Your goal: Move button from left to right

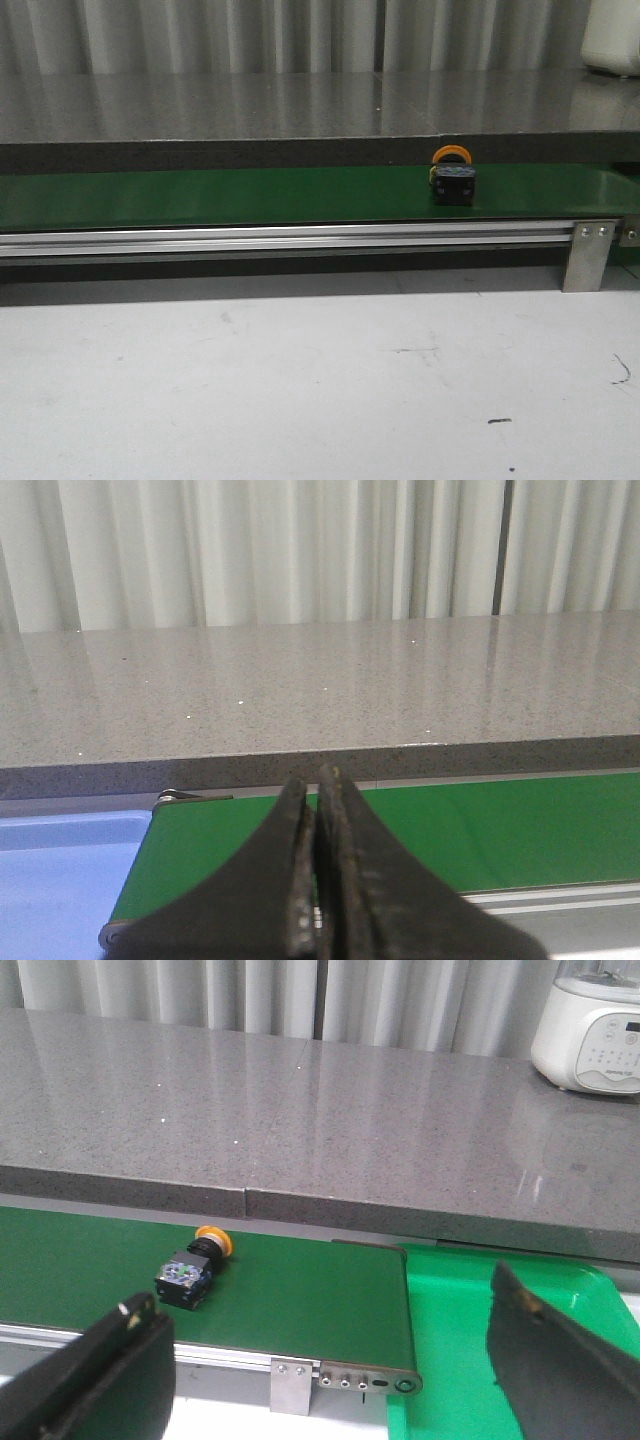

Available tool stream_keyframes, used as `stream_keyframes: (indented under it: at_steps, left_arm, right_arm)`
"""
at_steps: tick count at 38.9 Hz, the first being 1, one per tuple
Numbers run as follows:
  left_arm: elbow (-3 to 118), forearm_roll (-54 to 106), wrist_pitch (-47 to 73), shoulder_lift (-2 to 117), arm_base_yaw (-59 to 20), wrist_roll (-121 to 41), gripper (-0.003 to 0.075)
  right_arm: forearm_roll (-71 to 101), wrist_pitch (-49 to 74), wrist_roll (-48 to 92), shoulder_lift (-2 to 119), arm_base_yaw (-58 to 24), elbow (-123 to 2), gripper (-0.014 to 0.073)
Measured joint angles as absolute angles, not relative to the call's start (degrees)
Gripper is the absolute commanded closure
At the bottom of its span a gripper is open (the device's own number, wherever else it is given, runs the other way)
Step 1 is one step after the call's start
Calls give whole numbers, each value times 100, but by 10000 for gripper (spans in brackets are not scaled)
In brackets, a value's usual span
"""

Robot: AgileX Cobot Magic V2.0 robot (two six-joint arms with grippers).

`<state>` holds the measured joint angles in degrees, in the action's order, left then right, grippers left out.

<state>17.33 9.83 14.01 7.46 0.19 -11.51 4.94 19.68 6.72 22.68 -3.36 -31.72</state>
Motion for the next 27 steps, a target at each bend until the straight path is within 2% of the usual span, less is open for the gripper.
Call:
stream_keyframes:
  at_steps: [8,27]
  left_arm:
    - [1733,983,1401,746,19,-1151,741]
    - [1733,983,1401,746,19,-1151,741]
  right_arm:
    - [703,1949,628,2788,-332,-3313,-52]
    - [929,2118,-101,7480,-133,-5529,-52]
